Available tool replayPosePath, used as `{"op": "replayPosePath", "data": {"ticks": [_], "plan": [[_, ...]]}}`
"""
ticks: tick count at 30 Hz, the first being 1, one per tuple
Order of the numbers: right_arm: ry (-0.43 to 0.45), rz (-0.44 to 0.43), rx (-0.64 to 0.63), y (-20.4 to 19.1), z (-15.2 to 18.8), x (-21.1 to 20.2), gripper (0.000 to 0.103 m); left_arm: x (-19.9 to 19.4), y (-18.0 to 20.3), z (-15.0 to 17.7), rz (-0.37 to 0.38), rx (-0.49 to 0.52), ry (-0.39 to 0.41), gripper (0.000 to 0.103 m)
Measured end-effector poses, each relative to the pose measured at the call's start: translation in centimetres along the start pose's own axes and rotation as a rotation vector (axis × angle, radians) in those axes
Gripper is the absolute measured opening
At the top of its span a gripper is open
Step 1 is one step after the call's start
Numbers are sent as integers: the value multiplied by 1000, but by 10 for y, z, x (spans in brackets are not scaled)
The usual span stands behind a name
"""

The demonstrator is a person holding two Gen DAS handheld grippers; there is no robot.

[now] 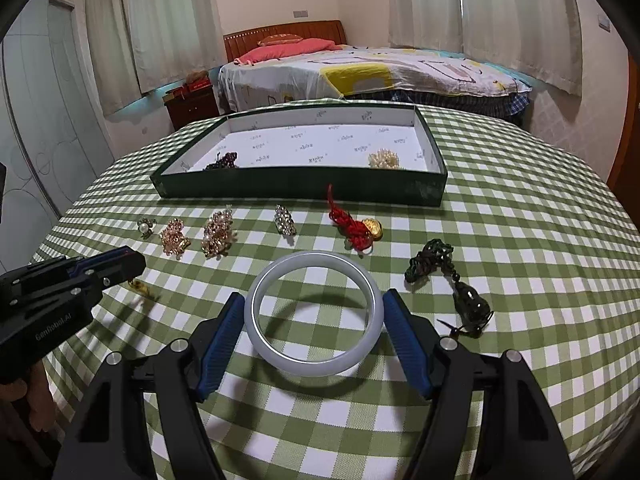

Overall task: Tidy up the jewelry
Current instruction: 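Grasp the red charm with gold pendant using the left tool, then carry the bangle and red charm into the tray and open both tools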

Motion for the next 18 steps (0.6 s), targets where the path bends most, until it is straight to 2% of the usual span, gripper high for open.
{"op": "replayPosePath", "data": {"ticks": [9,18], "plan": [[46,7,-9,0,-23,-10,69,-16,-5,-31,8,-23,76,14],[116,25,-34,6,-71,-10,69,-14,-4,-83,19,-26,160,14]]}}
Point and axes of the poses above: each gripper's, at about its wrist camera, not at the fingertips, and x roughly the way its jaws point, y to its right, z to its underside, the point moved 6 cm from there along x, roughly the way its jaws point, and after that the axes turned 11 degrees about -z, right-handed, at the moved point
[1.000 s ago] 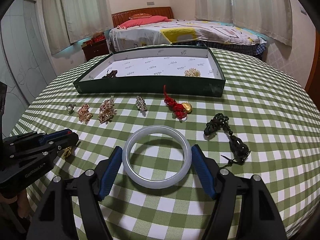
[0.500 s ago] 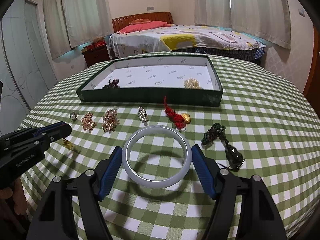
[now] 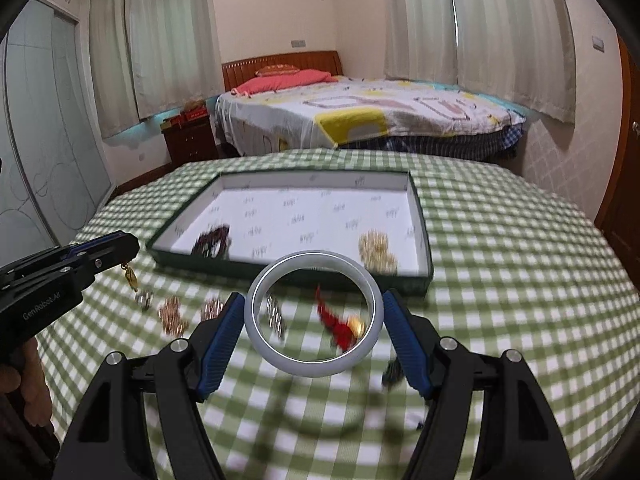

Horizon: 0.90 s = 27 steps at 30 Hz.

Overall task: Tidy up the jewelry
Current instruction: 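Carry the bangle and red charm into the tray and open both tools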

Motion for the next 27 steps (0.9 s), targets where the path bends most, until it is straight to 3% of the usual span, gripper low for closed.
{"op": "replayPosePath", "data": {"ticks": [14,21,27], "plan": [[55,45,-2,35,-84,60,69,76,0,-89,-31,29,68,14],[3,61,10,64,-106,112,69,148,-7,-106,-59,22,-22,14],[-103,68,38,89,-105,156,69,210,-14,-101,-80,17,-146,14]]}}
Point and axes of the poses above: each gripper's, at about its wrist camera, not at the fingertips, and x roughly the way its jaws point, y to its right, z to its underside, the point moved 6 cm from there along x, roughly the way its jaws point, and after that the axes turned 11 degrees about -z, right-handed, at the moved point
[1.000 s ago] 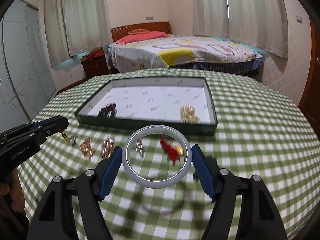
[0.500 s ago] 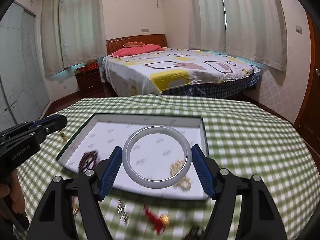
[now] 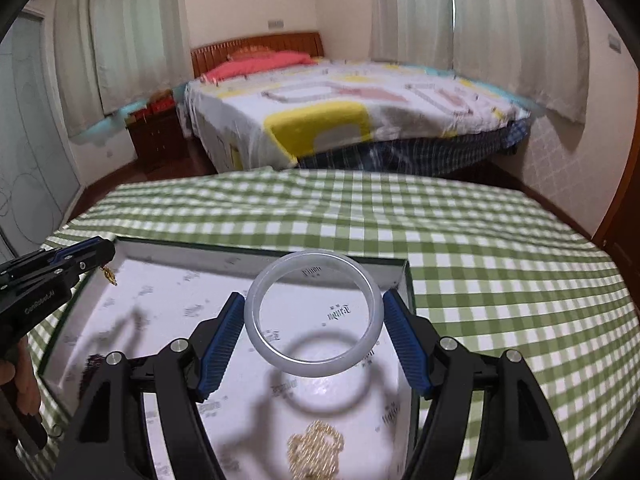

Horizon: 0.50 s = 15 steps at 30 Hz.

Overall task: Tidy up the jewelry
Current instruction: 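Carry the bangle and red charm into the tray and open both tools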

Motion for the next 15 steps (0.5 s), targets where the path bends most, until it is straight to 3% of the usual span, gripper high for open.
{"op": "replayPosePath", "data": {"ticks": [9,13,15], "plan": [[-160,-2,42,15,5,35,69,53,-6,8,23,-32,-197,15],[-205,-7,64,18,9,41,69,60,-4,9,22,-25,-227,16],[-224,-14,60,18,10,44,69,65,0,10,31,-34,-246,23]]}}
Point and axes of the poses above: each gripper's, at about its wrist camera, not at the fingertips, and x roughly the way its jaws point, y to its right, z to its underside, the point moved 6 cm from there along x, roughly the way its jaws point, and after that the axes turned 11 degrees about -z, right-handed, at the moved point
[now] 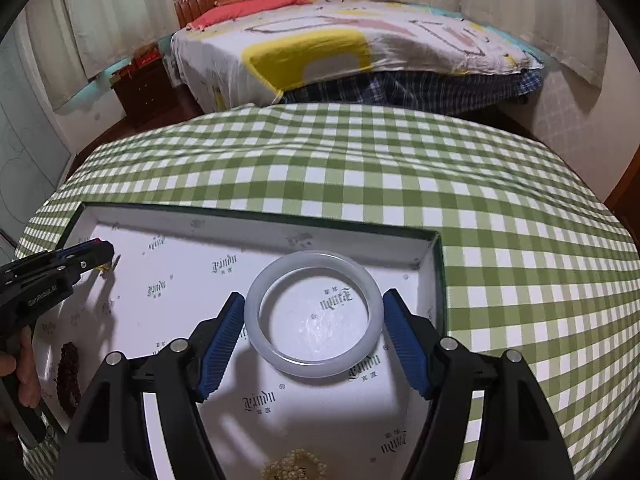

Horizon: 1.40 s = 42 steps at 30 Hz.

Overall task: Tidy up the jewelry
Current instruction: 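Carry the bangle and red charm into the tray and open both tools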

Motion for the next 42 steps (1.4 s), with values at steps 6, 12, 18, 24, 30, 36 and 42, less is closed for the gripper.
{"op": "replayPosePath", "data": {"ticks": [6,12,18,24,30,36,42], "plan": [[-1,7,-18,-5,2,-2,75,2,0,0,32,-34,1,54],[64,0,-19,-3,-3,-13,75,-7,-4,2,44,-50,38,65],[184,9,-41,-6,-6,-36,75,-32,-13,0,48,-94,141,71],[302,26,-63,-15,-5,-75,75,-82,-22,0,28,-102,298,71],[375,19,-66,-27,16,-112,75,-130,-28,22,7,-88,410,71],[398,22,-61,-36,47,-133,75,-167,-38,55,6,-99,448,71],[391,13,-35,-41,82,-142,75,-182,-46,91,-20,-110,443,71]]}}
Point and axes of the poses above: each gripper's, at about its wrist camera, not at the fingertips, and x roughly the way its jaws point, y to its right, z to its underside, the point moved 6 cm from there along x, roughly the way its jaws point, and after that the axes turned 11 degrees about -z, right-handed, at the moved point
